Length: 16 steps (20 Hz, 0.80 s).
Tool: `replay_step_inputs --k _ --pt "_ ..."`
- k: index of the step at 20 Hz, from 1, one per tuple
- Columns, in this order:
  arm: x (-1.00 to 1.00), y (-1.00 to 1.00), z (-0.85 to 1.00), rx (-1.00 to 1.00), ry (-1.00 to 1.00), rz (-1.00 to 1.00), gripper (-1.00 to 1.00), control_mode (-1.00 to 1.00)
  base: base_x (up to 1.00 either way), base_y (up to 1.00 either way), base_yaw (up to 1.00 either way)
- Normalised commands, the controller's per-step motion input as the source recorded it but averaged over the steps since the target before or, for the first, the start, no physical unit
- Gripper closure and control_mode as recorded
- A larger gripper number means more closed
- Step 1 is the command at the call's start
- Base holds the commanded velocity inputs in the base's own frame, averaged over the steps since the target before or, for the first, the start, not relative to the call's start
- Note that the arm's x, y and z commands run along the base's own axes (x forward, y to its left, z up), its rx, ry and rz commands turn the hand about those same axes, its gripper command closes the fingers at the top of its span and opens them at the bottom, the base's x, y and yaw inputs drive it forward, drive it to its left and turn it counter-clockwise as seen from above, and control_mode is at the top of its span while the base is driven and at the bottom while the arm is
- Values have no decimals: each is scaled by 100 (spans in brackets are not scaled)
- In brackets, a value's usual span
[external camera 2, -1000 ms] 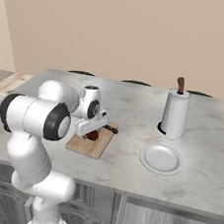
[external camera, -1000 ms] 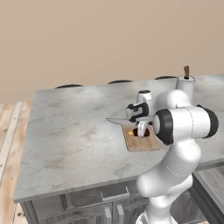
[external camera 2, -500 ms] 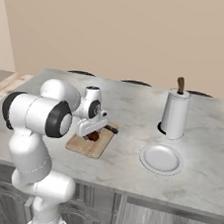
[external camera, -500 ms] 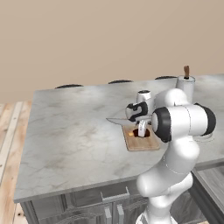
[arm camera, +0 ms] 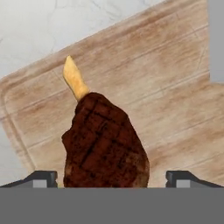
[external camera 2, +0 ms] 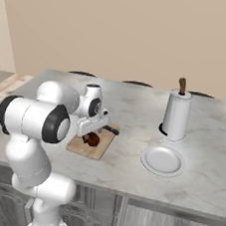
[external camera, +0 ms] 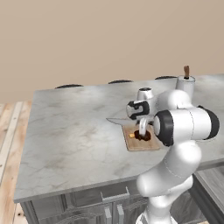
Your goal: Pick up the knife from the drawer and place it on the cutting board. Then place the meat from the plate to the cutting board.
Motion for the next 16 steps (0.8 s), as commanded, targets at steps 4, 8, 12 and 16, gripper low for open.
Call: replay_step_inputs --k 4,8,12,16 --pt "-9 0 47 0 -2 0 -100 -100 0 0 0" --pt "-16 -1 56 0 -3 0 -100 -100 0 0 0" --pt "-31 -1 49 0 -5 0 -100 -100 0 0 0" --pt "-52 0 20 0 -8 0 -100 -100 0 0 0"
